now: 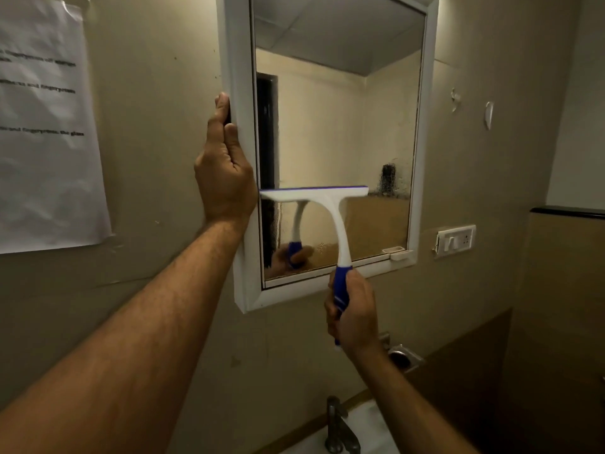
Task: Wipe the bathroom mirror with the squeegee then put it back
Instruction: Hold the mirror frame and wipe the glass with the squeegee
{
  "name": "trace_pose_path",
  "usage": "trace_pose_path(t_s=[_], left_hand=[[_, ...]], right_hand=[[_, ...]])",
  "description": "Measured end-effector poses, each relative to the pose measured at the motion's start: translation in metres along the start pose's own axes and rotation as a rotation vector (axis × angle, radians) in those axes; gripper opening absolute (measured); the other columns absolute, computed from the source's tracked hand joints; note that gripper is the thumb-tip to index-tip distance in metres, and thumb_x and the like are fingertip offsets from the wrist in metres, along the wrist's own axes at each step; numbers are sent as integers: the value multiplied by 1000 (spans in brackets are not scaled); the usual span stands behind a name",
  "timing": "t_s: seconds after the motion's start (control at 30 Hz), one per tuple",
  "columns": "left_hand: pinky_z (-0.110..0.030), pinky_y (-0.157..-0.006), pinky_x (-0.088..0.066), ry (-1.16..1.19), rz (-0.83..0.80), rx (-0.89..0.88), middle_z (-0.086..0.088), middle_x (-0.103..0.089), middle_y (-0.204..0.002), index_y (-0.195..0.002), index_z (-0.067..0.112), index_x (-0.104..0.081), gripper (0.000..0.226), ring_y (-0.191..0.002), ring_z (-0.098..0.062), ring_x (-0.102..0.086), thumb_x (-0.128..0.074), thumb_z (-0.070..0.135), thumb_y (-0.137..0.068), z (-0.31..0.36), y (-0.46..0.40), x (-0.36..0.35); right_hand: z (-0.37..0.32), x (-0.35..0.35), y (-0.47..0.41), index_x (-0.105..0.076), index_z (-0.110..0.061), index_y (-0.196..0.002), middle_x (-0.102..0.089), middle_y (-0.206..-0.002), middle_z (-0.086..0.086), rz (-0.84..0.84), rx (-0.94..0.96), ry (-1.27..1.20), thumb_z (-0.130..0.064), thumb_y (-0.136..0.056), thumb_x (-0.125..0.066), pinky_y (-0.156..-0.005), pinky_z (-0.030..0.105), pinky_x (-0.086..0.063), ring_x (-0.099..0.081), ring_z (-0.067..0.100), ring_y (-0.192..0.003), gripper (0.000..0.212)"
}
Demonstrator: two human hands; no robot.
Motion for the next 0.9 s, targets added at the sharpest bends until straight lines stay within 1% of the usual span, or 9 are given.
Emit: trace_pose_path(t_s=[0.07,0.2,0.3,0.43,0.57,0.67,0.8,0.83,0.9], left_hand=[[-8,-93,-47,9,2,2,-1,-52,-142,-144,7,-42,41,-110,15,-54,-36,19,-106,1,0,-1],[-31,-98,-53,32,-21,6,-2,-52,-144,-147,12,-40,43,-121,-12,-58,-33,25,-106,-1,0,-1],[-40,-84,-59,28,-37,3,0,-54,-142,-148,16,-37,45,-105,-22,-67,-31,31,-106,-3,0,-1],[-32,-74,-61,12,-39,9,0,-58,-138,-148,15,-38,43,-83,-13,-67,-33,26,-107,-1,1,1],[-8,-86,-50,8,-36,21,2,-54,-141,-147,13,-39,42,-103,7,-59,-34,23,-107,-1,2,1],[3,-87,-40,3,-28,27,7,-51,-139,-147,11,-40,41,-101,26,-49,-35,20,-107,1,4,1],[-18,-97,-50,27,-35,23,0,-53,-143,-147,13,-40,42,-116,-3,-57,-34,23,-107,3,2,2],[-20,-93,-53,25,-39,23,0,-53,-142,-148,14,-39,42,-112,-6,-60,-34,24,-107,3,3,2],[-11,-87,-52,12,-44,25,4,-52,-142,-148,14,-39,42,-104,4,-61,-34,23,-107,4,3,3]], right_hand=[[3,0,1,-52,-7,-90,-43,-55,1,10,11,-8,-40,-102,-30,-40,22,-33,-38,9,-42,41],[-38,-12,-29,-51,-6,-99,-42,-61,4,7,76,-44,-35,-104,-26,-40,20,-32,-38,8,-42,38],[-73,-23,-53,-51,-10,-94,-41,-57,2,2,127,-66,-36,-103,-27,-38,20,-31,-35,9,-40,37],[-71,-25,-59,-51,-9,-94,-41,-57,1,-15,82,-63,-39,-102,-28,-37,19,-31,-35,8,-39,38],[-26,-10,-34,-52,-3,-103,-42,-63,5,10,53,-38,-38,-102,-29,-40,21,-34,-39,8,-45,41],[-12,-1,-23,-51,-2,-104,-41,-63,7,25,9,-29,-33,-103,-29,-40,20,-34,-40,8,-44,38],[-49,-10,-45,-52,-5,-97,-42,-63,5,33,115,-24,-32,-103,-29,-40,19,-34,-39,8,-45,36],[-61,-13,-54,-52,-6,-95,-42,-64,5,51,142,-14,-33,-103,-30,-40,19,-34,-39,9,-46,36],[-78,-19,-70,-53,-8,-95,-44,-66,5,77,159,30,-36,-102,-31,-41,19,-34,-40,10,-48,36]])
Point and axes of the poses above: each hand's wrist, its own y-axis away from the middle knuckle, its own x-axis out of the back of the hand, z = x × y, the point moved 3 cm from there along -y, towards the middle knuckle
